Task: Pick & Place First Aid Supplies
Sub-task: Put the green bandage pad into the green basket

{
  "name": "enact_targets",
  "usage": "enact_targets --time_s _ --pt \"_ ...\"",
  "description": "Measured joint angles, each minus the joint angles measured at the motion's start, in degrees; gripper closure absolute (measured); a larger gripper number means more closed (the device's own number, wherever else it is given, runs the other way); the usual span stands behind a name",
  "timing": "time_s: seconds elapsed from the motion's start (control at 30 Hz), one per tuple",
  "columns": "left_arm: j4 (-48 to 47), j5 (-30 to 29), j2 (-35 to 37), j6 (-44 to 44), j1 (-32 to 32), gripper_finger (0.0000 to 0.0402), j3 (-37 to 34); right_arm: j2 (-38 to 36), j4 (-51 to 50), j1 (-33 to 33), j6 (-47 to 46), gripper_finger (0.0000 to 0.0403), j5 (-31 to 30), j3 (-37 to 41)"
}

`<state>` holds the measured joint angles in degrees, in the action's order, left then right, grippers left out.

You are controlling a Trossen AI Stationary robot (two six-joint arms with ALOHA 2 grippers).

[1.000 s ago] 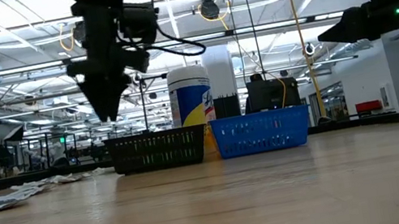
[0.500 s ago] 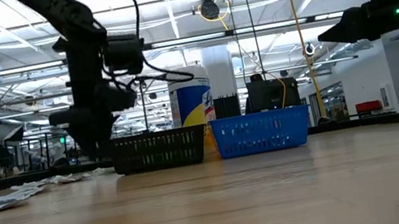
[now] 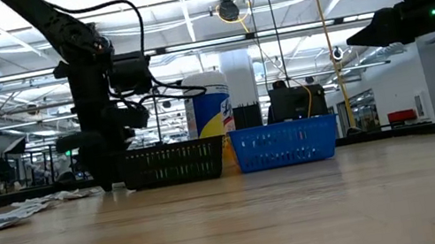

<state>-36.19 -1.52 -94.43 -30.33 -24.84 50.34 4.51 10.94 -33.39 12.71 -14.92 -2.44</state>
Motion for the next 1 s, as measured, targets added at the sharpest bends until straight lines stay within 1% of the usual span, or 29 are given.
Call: enact_targets --time_s 0.07,0.17,0.47,0.5,0.53,0.63,0.7,0.83,1.0 --pt "0.1 1.1 0.0 0.0 0.0 0.0177 -0.4 0.0 0.0 0.0 0.0 0.0124 0.0 0.0" --pt "0.2 1.3 0.0 0.0 0.0 0.0212 -0.7 0.0 0.0 0.0 0.0 0.0124 0.0 0.0" --pt "-0.1 1.9 0.0 -0.7 -0.3 0.0368 -0.8 0.0 0.0 0.0 0.0 0.0124 0.0 0.0" --pt "-0.1 1.8 0.0 -0.7 -0.3 0.0384 -0.8 0.0 0.0 0.0 0.0 0.0124 0.0 0.0" --pt "-0.1 1.8 0.0 -0.6 -0.3 0.0391 -0.8 0.0 0.0 0.0 0.0 0.0124 0.0 0.0" --pt "-0.1 0.9 0.1 0.4 -0.3 0.0391 -0.8 0.0 0.0 0.0 0.0 0.0124 0.0 0.0" --pt "-1.0 -1.4 1.0 1.9 -0.6 0.0395 -0.9 0.0 0.0 0.0 0.0 0.0124 0.0 0.0" --pt "-2.4 -4.6 4.3 5.3 -2.1 0.0395 -0.9 0.0 0.0 0.0 0.0 0.0124 0.0 0.0" --pt "-5.0 -5.2 9.4 6.5 -5.1 0.0397 -0.8 0.0 0.0 0.0 0.0 0.0124 0.0 0.0"
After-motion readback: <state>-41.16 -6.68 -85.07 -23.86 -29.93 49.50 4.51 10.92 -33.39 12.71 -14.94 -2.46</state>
